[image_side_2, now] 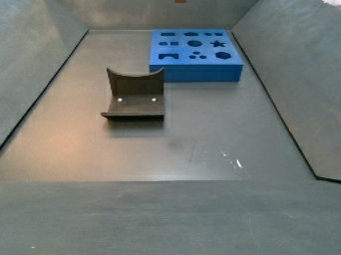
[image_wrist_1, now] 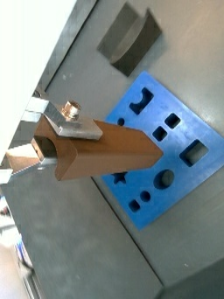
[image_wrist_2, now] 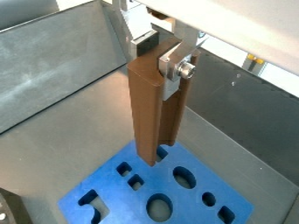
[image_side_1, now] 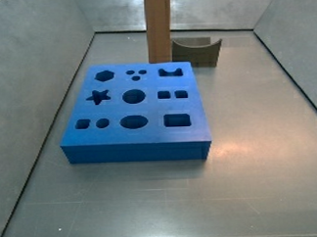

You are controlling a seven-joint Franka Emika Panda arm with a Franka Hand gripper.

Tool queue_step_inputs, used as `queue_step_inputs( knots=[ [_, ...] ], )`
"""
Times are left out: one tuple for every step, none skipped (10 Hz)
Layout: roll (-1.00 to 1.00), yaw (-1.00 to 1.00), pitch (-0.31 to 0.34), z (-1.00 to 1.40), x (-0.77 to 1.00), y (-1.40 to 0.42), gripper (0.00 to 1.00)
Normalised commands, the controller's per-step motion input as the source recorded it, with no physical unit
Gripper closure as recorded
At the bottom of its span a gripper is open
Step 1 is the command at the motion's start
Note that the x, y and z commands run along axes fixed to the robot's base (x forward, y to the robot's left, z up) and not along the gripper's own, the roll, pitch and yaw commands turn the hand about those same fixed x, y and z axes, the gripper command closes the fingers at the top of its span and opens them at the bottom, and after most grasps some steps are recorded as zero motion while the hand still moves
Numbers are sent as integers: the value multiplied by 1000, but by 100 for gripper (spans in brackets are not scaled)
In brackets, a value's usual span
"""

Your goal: Insert the arch object.

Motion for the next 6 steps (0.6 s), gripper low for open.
queue_step_inputs(
  knots=[
    [213,-794,-9,-317,371,11,100],
    [204,-803,-3,-297,369,26,100],
    [190,-840,-3,-271,317,31,100],
    [163,-866,-10,-240,280,43,100],
    [149,-880,-11,-226,257,54,100],
    [9,-877,0,-234,289,160,100]
  ],
)
